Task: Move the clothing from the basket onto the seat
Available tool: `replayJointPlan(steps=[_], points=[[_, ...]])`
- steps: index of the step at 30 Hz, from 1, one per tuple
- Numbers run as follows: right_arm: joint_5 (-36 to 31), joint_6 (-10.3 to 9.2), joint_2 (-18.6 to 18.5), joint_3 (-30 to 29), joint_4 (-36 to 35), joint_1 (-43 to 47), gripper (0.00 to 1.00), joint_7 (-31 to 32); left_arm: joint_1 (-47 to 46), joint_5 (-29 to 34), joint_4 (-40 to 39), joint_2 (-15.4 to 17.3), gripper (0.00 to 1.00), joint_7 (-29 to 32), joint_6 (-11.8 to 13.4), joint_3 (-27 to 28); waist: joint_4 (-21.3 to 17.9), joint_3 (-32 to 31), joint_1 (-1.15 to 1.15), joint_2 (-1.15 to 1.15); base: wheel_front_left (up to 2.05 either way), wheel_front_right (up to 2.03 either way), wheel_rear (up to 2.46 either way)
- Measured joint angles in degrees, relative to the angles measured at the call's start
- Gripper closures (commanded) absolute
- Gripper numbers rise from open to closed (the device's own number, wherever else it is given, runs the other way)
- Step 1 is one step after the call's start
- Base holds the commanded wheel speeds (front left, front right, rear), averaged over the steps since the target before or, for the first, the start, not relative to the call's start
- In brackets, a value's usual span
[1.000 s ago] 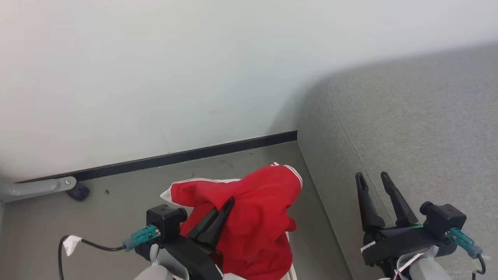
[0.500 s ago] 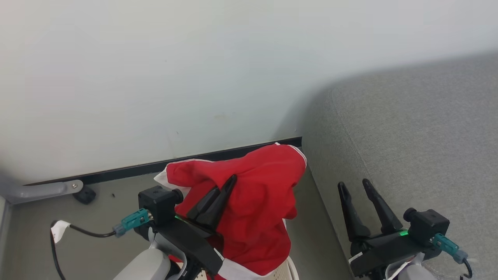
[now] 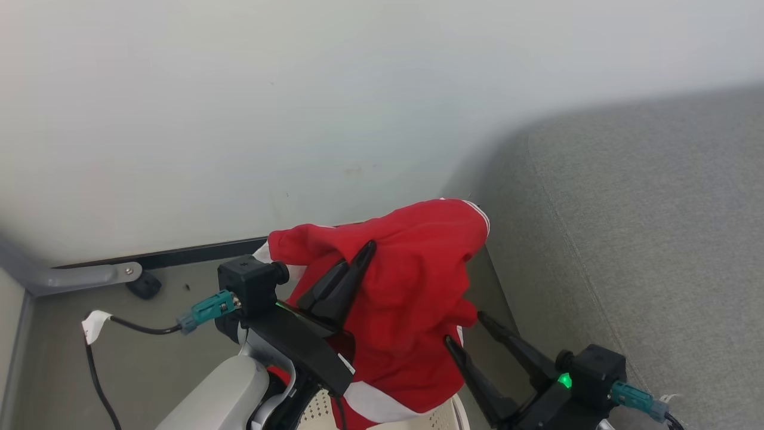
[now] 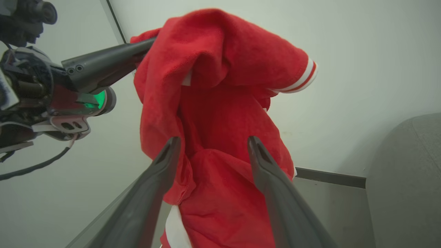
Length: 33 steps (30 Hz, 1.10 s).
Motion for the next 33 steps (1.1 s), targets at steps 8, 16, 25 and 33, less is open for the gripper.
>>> replayJointPlan(steps=[8,16,25,33], points=[[1.87,0.01,-1.93,8.99,-0.69,-4.92,0.00,0.48,-0.47,-0.82,-0.08,0.03,1.00,0.91,0.29,0.82,1.59,0.36,0.00,0.00,0.00,0.00,0.00],[2.60,0.01,-1.82,13.11,6.28,-10.98,0.00,1.91,-1.45,-0.86,-0.42,-0.90,1.00,1.74,0.43,0.15,2.81,0.56,0.00,0.00,0.00,0.00,0.00],[5.94,0.01,1.13,18.93,13.16,-16.88,0.00,2.29,-1.62,-0.99,-0.65,-2.04,1.00,2.79,0.42,-0.89,4.94,0.35,0.00,0.00,0.00,0.00,0.00],[9.35,0.01,3.70,22.82,19.31,-21.39,0.00,2.18,-1.68,-1.22,-1.05,-2.54,1.00,3.48,0.41,-2.00,6.78,0.16,0.00,0.00,0.00,0.00,0.00]])
